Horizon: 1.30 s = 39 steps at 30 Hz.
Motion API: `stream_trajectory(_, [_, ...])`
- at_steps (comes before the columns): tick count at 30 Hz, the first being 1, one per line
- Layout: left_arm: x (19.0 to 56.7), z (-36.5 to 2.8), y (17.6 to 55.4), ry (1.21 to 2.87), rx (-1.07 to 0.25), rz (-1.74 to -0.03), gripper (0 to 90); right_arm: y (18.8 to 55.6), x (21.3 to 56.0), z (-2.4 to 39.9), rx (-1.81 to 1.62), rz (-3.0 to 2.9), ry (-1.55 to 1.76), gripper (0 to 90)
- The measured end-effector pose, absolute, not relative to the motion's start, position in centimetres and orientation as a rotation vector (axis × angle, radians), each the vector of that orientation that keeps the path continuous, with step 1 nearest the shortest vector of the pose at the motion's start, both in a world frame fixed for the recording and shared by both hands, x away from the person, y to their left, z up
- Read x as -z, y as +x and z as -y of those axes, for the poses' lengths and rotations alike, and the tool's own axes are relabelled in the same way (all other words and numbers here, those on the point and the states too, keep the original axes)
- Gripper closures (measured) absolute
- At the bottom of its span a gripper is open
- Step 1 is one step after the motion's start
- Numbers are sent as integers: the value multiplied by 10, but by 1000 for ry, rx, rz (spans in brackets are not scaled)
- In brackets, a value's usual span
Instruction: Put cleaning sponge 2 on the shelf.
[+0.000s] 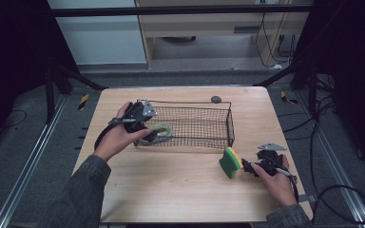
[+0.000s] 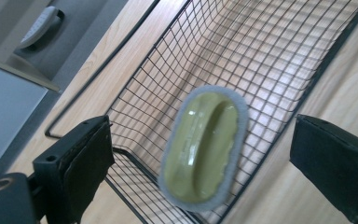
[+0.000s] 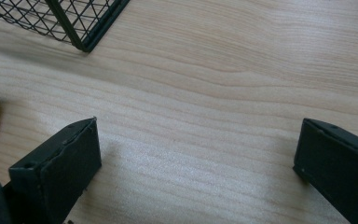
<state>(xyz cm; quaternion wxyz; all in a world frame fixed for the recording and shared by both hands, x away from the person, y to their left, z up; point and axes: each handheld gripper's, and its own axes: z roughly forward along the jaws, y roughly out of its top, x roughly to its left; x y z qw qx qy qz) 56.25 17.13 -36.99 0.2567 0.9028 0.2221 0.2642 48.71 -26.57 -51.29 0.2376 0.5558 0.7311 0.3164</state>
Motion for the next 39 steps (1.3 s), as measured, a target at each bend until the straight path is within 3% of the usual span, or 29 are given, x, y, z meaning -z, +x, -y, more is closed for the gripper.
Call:
stream_trajectory(4, [382, -182, 537, 2386, -711, -672, 51, 487, 512, 267, -872, -1997, 1540, 18])
stream_trajectory(8, [403, -195, 514, 2349, -701, -725, 53, 483, 503, 268, -845, -2056, 1581, 101])
stream_trajectory(11, [420, -203, 502, 2345, -678, -765, 54, 472, 480, 267, -797, -2061, 1530, 172])
stream_trajectory(15, [447, -213, 488, 2327, -640, -826, 57, 461, 459, 261, -744, -2110, 1478, 203])
stream_trajectory(27, [480, -227, 481, 2324, -614, -950, 57, 437, 391, 245, -727, -2242, 1447, 261])
stream_trajectory(39, [494, -236, 486, 2271, -480, -1060, 51, 451, 360, 215, -719, -2329, 1382, 263])
